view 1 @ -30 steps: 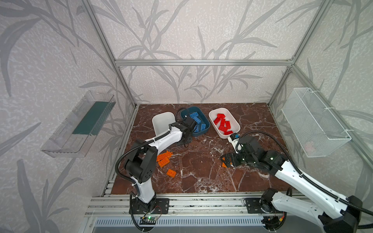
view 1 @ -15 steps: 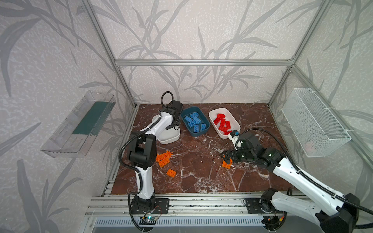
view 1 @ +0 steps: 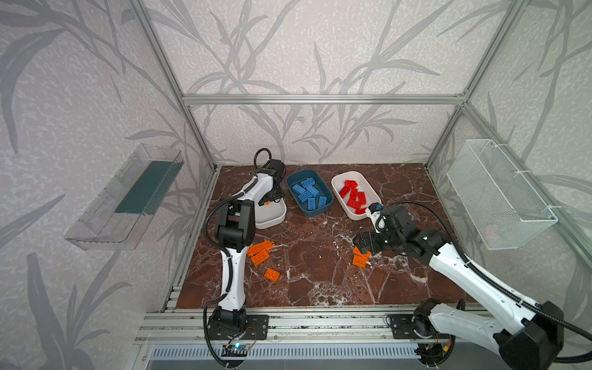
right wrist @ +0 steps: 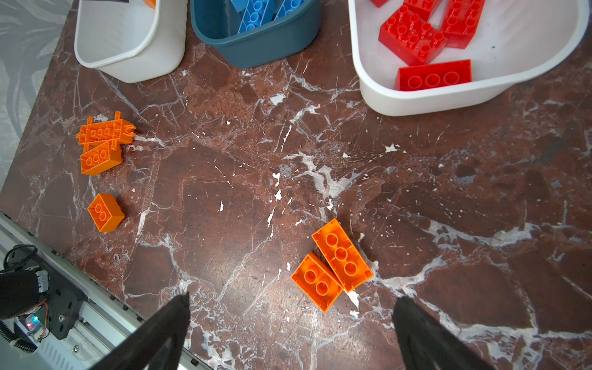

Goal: Sort the legos into containers by color
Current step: 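Carry the orange brick into the empty white tub and open the left gripper, then move the left gripper back down toward the remaining orange bricks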

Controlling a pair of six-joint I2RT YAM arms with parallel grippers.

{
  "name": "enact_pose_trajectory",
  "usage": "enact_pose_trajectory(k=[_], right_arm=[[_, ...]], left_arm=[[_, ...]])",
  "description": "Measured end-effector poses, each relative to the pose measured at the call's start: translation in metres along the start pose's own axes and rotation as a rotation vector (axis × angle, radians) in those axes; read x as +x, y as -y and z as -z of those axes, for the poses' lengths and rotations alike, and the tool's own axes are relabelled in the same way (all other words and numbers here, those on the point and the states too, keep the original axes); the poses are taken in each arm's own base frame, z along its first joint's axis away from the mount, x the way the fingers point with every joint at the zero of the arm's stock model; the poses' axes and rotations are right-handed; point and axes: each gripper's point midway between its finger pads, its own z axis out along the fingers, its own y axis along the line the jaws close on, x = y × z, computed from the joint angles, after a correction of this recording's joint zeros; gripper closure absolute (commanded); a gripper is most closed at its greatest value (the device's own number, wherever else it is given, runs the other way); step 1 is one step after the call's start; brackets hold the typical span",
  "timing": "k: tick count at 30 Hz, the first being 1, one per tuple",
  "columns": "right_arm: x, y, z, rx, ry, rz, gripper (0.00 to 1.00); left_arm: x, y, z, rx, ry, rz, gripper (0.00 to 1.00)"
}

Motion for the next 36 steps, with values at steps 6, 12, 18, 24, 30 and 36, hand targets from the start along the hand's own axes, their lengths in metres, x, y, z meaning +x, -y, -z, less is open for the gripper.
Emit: enact_pose_trajectory(k=[6, 12, 18, 24, 30, 36], right_arm=[[0.0, -0.002, 0.001, -0.013, 0.0, -0.001, 0.01], [-0.001, -0.005, 0.014, -0.034, 0.042, -0.014, 0.01], [0.006, -0.004, 0.032, -0.041, 0.084, -0.033, 0.01], [0.022, 0.002, 0.05, -0.038, 0.115, -0.059, 0.01], [0.03, 0.004, 0.067, -0.042, 0.144, -0.077, 0.01], [0.034, 0.003, 0.07, -0.049, 0.139, -0.081, 0.01]], left_arm=[[0.04, -0.013, 0.01, -0.009, -0.047, -0.035, 0.29], [0.075, 0.007, 0.025, 0.036, -0.056, -0.1, 0.3], [0.117, 0.027, 0.032, 0.067, -0.082, -0.173, 0.3], [0.136, 0.021, 0.06, 0.096, -0.064, -0.203, 0.28], [0.127, -0.012, 0.107, 0.14, 0.034, -0.138, 0.21], [0.144, -0.067, 0.124, 0.11, 0.083, -0.08, 0.19]])
